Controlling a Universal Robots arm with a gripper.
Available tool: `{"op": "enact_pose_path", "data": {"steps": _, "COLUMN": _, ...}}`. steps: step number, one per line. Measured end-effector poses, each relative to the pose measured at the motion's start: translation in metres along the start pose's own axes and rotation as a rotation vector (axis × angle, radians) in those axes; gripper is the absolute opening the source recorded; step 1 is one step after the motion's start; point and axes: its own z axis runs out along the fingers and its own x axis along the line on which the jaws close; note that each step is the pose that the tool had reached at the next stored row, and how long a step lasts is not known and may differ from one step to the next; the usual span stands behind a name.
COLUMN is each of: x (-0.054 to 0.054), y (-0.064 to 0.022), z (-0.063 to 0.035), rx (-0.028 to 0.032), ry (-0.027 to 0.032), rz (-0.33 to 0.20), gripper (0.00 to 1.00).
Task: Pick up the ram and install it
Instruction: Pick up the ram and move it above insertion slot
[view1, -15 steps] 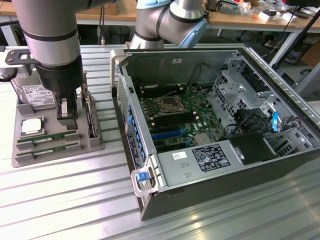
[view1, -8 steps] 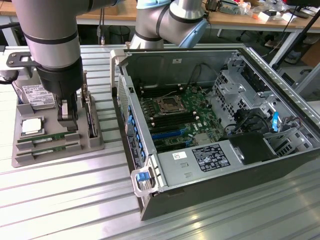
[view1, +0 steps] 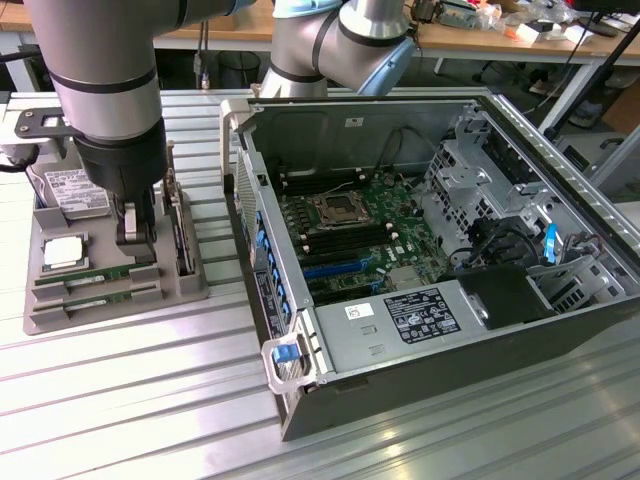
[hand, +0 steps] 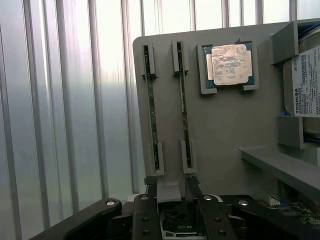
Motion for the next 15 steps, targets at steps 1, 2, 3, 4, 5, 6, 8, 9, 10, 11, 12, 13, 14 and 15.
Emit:
{"op": "enact_pose_path", "data": {"steps": 1, "x": 0.0000, "y": 0.0000, "z": 0.0003, "rx": 0.0000, "ry": 0.0000, "rz": 0.000, "gripper": 0.36}}
{"op": "enact_pose_path", "data": {"steps": 2, "x": 0.0000, "y": 0.0000, "z": 0.0007, "rx": 0.0000, "ry": 0.0000, "rz": 0.000, "gripper": 0.36}}
{"op": "enact_pose_path", "data": {"steps": 3, "x": 0.0000, "y": 0.0000, "z": 0.0010, "rx": 0.0001, "ry": 0.0000, "rz": 0.000, "gripper": 0.36}}
{"op": "enact_pose_path", "data": {"steps": 4, "x": 0.0000, "y": 0.0000, "z": 0.0014, "rx": 0.0000, "ry": 0.0000, "rz": 0.000, "gripper": 0.36}}
{"op": "enact_pose_path", "data": {"steps": 5, "x": -0.0001, "y": 0.0000, "z": 0.0018, "rx": 0.0000, "ry": 0.0000, "rz": 0.000, "gripper": 0.36}}
{"op": "enact_pose_path", "data": {"steps": 6, "x": -0.0001, "y": 0.0000, "z": 0.0024, "rx": 0.0000, "ry": 0.0000, "rz": 0.000, "gripper": 0.36}}
{"op": "enact_pose_path", "data": {"steps": 8, "x": -0.0001, "y": 0.0000, "z": 0.0040, "rx": 0.0000, "ry": -0.0001, "rz": 0.000, "gripper": 0.36}}
{"op": "enact_pose_path", "data": {"steps": 9, "x": -0.0001, "y": 0.0000, "z": 0.0047, "rx": 0.0000, "ry": 0.0000, "rz": 0.000, "gripper": 0.36}}
{"op": "enact_pose_path", "data": {"steps": 10, "x": -0.0002, "y": 0.0000, "z": 0.0056, "rx": 0.0000, "ry": 0.0000, "rz": 0.000, "gripper": 0.36}}
{"op": "enact_pose_path", "data": {"steps": 11, "x": -0.0002, "y": 0.0000, "z": 0.0061, "rx": 0.0000, "ry": 0.0000, "rz": 0.000, "gripper": 0.36}}
{"op": "enact_pose_path", "data": {"steps": 12, "x": -0.0002, "y": 0.0000, "z": 0.0065, "rx": 0.0000, "ry": 0.0000, "rz": 0.000, "gripper": 0.36}}
{"op": "enact_pose_path", "data": {"steps": 13, "x": -0.0002, "y": 0.0000, "z": 0.0069, "rx": 0.0000, "ry": 0.0000, "rz": 0.000, "gripper": 0.36}}
{"op": "enact_pose_path", "data": {"steps": 14, "x": -0.0002, "y": 0.0000, "z": 0.0078, "rx": 0.0001, "ry": -0.0001, "rz": 0.000, "gripper": 0.36}}
{"op": "enact_pose_path", "data": {"steps": 15, "x": -0.0003, "y": 0.0000, "z": 0.0095, "rx": 0.0001, "ry": 0.0000, "rz": 0.000, "gripper": 0.36}}
